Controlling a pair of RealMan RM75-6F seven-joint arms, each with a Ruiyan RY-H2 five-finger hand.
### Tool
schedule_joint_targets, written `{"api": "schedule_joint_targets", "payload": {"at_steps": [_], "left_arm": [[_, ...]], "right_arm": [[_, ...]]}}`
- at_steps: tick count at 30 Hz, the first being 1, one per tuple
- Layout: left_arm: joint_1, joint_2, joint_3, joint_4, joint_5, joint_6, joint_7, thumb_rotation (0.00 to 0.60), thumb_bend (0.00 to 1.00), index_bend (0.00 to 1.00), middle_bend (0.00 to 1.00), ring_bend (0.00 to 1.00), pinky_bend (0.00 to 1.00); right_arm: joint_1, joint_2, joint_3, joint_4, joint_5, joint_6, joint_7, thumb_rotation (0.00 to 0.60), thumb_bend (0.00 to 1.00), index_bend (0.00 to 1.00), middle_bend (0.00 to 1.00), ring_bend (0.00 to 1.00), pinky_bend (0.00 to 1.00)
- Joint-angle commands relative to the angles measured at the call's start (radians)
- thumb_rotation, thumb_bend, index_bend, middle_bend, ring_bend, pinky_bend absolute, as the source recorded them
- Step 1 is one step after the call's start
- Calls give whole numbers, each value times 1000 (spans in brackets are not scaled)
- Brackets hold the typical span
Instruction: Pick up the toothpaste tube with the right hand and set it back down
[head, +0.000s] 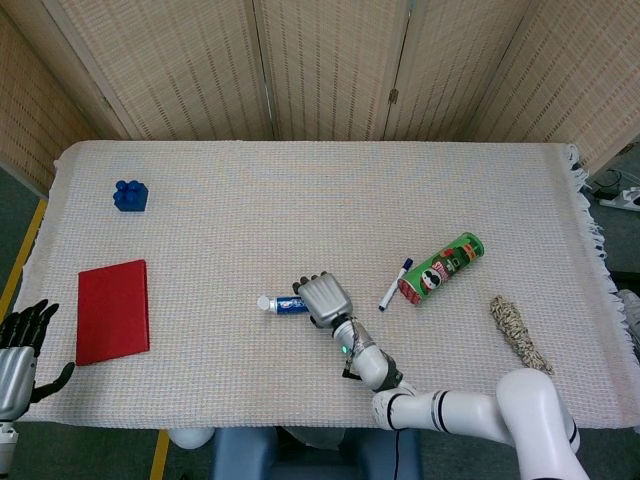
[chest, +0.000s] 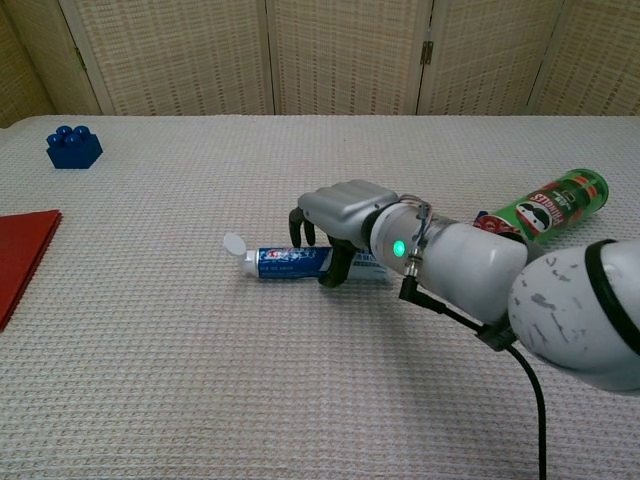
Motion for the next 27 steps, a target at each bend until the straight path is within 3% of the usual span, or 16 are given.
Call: {"api": "schedule_joint_targets", "payload": {"at_steps": [1,7,13,21,27], "left_arm": [[2,-1,1,4,-2,0,-4,600,364,46,61,67,0],[4,0,-2,10,-4,2,-12,600,363,46,61,67,0],[-13,4,-6,9,27,-1,-9,600,364,64,65,78,0],[-98,-2,-7,20,161,-36,8,600,369,143,201,203,69],[-188,-26,-4,48,280,-82,24,600,387,198,299,307,220]], "right_arm": [[13,-17,1,23,13,-8,12,600,343,371,357,405,380],[30,-46,2,67,-4,-7,40,600,346,468,430,478,449],[32,-25,-10,57,-65,-19,90,600,496,595,522,574,555],[62,166,-18,-123,-88,-131,111,600,550,677,576,659,619],[104,285,-27,-249,-31,-149,60,600,551,682,578,666,622]]}}
